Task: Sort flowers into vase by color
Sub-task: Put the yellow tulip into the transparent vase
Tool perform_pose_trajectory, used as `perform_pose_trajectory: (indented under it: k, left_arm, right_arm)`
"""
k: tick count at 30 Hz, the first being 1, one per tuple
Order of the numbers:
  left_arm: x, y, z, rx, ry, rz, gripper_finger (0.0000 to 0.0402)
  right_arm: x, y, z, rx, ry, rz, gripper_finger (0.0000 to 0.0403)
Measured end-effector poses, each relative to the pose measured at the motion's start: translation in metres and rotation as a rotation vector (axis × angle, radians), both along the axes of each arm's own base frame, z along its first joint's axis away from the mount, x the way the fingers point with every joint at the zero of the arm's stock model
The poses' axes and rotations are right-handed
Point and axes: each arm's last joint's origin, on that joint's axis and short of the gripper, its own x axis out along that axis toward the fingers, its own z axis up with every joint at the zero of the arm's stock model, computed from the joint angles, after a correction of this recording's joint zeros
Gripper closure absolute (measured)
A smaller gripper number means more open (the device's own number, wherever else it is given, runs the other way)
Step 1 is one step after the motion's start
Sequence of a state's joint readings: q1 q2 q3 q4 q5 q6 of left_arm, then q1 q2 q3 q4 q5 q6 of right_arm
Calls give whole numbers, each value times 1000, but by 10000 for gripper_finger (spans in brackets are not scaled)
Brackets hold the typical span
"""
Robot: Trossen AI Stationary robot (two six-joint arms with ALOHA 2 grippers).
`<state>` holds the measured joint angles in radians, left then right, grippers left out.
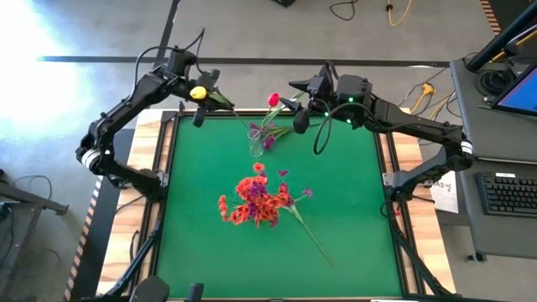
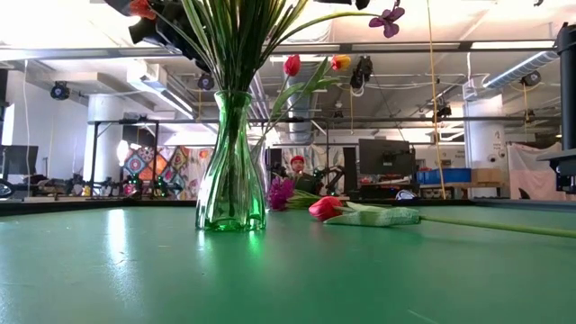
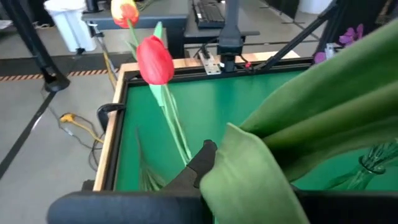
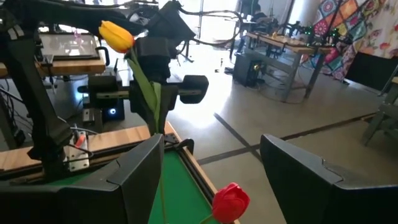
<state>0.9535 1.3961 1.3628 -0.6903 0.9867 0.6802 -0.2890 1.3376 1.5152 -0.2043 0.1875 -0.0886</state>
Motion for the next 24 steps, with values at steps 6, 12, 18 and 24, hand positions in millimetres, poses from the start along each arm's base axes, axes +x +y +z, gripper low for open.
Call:
perform_pose_trajectory:
  k: [6,12,18,24]
  left_arm:
    - [5,7,-10,-19,14,-12,401]
    - [13,18,-25,-63,46,-12,401]
    - [17,24,-35,-64,60,-23,401]
    - [19,26,-38,-83,67,-20,401]
  right_arm:
    - [0,0,0,-11,7,2,143]
    - [0,0,0,-15,9,2,144]
    - [0,0,0,-16,9,3,143]
    - [0,0,0,-25,14,4,144]
